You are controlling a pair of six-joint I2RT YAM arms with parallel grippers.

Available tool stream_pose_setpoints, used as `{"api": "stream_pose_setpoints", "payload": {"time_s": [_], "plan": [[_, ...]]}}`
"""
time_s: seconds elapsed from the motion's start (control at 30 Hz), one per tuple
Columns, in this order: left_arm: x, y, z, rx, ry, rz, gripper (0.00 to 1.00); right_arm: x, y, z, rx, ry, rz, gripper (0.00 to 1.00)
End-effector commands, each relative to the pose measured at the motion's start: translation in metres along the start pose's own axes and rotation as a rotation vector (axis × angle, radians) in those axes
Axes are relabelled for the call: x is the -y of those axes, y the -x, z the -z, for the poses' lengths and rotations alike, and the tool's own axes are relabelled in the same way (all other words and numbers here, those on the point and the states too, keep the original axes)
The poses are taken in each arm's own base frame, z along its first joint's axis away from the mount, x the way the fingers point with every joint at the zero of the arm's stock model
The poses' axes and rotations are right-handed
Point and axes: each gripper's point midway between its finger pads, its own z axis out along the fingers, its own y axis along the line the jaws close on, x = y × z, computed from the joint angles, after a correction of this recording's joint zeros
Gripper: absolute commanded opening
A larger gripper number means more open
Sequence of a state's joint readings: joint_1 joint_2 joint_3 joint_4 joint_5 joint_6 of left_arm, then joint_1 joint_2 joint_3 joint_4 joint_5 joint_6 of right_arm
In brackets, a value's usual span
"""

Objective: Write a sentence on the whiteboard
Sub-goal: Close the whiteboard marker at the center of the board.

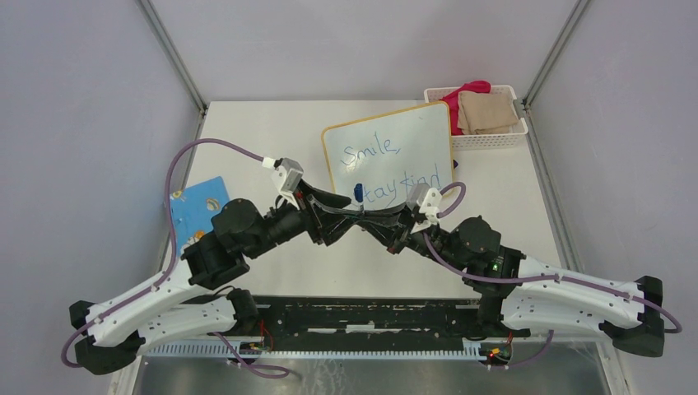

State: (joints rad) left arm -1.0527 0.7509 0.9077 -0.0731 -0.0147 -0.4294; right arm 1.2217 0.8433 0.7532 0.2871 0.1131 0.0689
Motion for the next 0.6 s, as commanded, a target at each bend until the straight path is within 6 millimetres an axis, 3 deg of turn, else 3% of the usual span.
{"api": "stream_pose_setpoints", "payload": {"time_s": [0.0,0.27,0.57], "plan": [[0.019,0.010,-0.001,0.022,-0.087,0.009,0.61,-0.004,0.028,-0.002,0.090,0.014,-0.040,0.00],[0.024,0.001,-0.007,-0.022,-0.129,-0.030,0.45,-0.007,0.023,-0.003,0.075,0.030,-0.053,0.00],[0.027,0.001,-0.008,-0.031,-0.146,-0.053,0.18,-0.009,0.018,-0.002,0.058,0.037,-0.056,0.00]]}}
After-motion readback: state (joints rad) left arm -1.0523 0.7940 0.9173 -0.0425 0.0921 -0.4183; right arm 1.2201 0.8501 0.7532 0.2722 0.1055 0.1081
